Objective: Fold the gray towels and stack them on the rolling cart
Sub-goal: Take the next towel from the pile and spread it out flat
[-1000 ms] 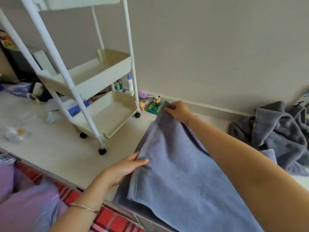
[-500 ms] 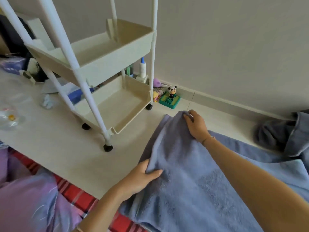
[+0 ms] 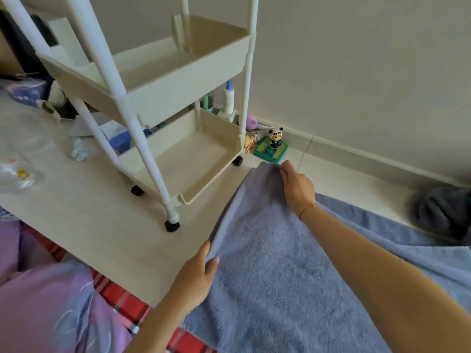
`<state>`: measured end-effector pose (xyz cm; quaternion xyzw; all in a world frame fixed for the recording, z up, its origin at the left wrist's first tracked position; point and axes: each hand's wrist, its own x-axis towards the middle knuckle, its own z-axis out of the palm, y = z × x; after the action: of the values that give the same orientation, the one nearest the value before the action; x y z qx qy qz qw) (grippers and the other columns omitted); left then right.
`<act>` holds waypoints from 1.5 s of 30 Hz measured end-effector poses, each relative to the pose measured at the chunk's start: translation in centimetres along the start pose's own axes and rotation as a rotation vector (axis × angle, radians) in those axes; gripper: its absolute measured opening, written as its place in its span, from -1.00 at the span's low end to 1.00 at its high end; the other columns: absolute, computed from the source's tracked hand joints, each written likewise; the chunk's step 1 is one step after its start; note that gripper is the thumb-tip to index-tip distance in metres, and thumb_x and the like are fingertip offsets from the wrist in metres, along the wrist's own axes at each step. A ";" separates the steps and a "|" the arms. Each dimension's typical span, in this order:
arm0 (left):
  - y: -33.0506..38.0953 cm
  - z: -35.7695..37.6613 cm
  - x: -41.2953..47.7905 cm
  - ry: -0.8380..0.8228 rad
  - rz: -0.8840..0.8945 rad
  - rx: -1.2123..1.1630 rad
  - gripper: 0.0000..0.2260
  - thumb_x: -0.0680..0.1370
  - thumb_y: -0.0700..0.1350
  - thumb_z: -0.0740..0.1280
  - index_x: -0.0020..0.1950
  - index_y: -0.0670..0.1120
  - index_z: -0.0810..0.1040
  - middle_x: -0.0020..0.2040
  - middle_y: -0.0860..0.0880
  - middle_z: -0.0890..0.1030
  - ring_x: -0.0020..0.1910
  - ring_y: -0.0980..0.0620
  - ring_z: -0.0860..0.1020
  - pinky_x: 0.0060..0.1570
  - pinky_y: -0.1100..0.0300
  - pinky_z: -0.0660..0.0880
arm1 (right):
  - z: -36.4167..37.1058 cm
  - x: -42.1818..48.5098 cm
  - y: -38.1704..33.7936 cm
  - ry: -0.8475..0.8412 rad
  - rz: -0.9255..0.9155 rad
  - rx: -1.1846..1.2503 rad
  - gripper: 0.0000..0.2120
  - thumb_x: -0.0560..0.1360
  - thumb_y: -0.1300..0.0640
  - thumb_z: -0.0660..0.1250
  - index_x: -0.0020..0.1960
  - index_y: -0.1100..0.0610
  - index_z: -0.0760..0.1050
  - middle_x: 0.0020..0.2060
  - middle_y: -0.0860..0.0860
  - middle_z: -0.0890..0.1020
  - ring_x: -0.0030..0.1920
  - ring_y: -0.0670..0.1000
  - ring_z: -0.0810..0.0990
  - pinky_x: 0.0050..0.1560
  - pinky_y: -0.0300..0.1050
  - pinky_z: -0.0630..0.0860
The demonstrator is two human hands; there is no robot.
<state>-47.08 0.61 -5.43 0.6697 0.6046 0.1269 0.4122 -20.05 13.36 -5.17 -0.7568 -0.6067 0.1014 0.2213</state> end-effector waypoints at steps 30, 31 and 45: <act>-0.2 2.7 -0.8 0.310 0.292 0.506 -0.61 0.59 0.04 0.19 0.40 -0.04 0.41 0.24 -0.12 0.52 0.20 -0.18 0.49 0.12 -0.08 0.48 | 2.4 -18.6 0.0 -0.080 -0.030 -0.061 -0.36 0.51 -0.24 -0.24 0.51 -0.02 0.15 0.53 -0.02 0.12 0.54 0.03 0.00 0.49 -0.08 -0.22; 0.0 3.9 -1.3 0.227 0.351 0.559 -0.61 0.63 0.09 0.06 0.40 0.02 0.41 0.28 -0.08 0.52 0.25 -0.17 0.49 0.18 -0.13 0.45 | 2.4 -19.5 0.2 -0.089 -0.028 -0.060 -0.36 0.52 -0.23 -0.24 0.51 -0.03 0.15 0.52 -0.02 0.12 0.54 0.03 0.01 0.49 -0.08 -0.21; 5.8 11.4 -2.1 0.067 0.247 0.657 -0.54 0.63 0.10 -0.07 0.52 0.05 0.16 0.52 -0.07 0.21 0.48 -0.20 0.20 0.40 -0.30 -0.05 | -2.9 -26.7 9.4 -0.006 0.232 -0.171 -0.33 0.51 -0.23 -0.25 0.51 0.00 0.17 0.52 -0.02 0.14 0.53 0.05 0.02 0.51 0.00 -0.18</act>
<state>-35.89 -5.40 -7.81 0.8301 0.5408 -0.0037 0.1361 -17.15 -14.55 -9.96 -0.8376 -0.5223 0.0763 0.1410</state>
